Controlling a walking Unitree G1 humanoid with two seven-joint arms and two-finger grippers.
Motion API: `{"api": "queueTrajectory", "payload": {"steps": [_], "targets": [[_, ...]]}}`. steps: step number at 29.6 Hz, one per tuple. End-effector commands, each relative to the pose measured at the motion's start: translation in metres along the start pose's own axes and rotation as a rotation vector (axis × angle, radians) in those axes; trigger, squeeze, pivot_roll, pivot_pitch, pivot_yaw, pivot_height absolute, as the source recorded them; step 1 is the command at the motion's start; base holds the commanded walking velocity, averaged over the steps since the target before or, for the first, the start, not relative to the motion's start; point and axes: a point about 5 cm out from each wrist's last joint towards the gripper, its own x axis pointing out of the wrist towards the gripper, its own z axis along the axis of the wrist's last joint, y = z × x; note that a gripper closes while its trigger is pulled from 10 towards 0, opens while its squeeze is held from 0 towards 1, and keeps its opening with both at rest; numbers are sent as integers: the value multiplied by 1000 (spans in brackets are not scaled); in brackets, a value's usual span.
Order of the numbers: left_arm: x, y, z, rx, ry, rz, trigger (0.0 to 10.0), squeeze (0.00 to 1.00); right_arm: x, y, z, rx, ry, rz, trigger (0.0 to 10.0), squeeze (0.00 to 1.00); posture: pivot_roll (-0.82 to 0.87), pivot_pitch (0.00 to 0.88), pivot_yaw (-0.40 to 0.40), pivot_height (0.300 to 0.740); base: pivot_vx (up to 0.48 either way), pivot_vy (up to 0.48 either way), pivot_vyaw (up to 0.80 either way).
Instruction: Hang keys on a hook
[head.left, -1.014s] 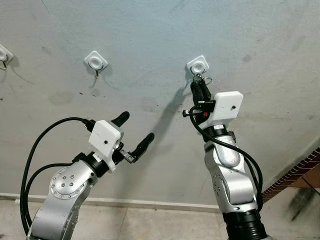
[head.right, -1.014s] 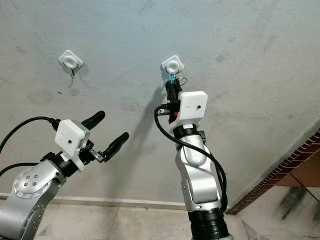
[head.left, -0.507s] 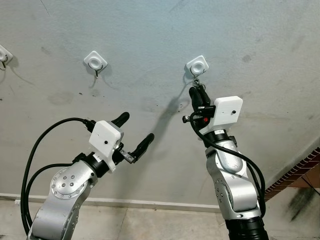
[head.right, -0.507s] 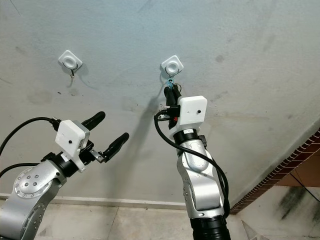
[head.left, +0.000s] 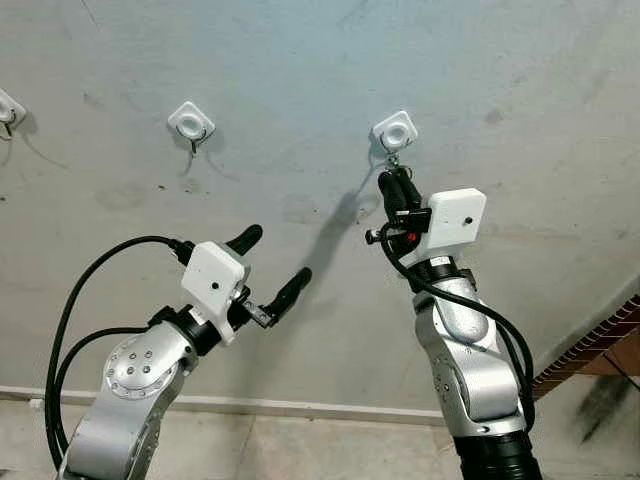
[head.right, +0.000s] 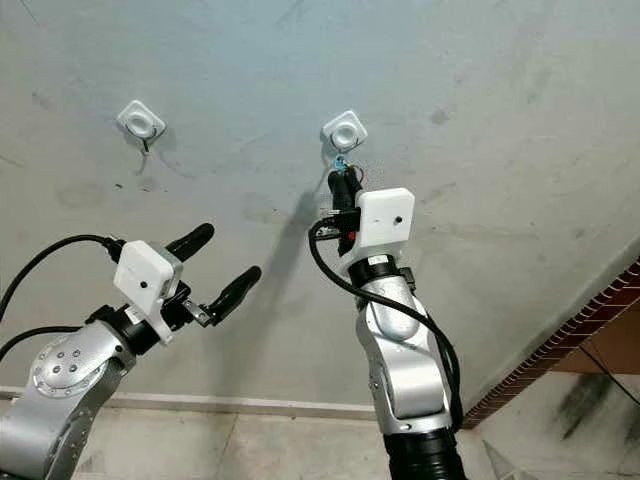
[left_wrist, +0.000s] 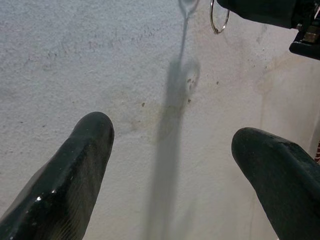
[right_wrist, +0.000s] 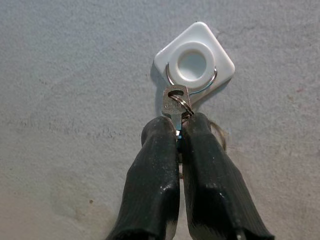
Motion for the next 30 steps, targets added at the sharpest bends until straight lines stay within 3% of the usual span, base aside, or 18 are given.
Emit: {"api": "queueTrajectory", "payload": {"steps": [1, 19, 30], "targets": [[2, 0, 1, 7, 0, -8, 10000, 0, -3, 0, -2, -3, 16, 13, 10000, 0, 261, 19, -37, 740, 0, 0, 0], [3, -1, 1, 8, -1, -9, 10000, 0, -19, 8, -39, -19, 180, 77, 10000, 0, 261, 20, -38, 740, 0, 0, 0], [4, -1, 1, 10, -1, -9, 10000, 0, -6, 19, -48, -70, 202, 93, 10000, 0, 263, 18, -37, 740, 0, 0, 0]]}}
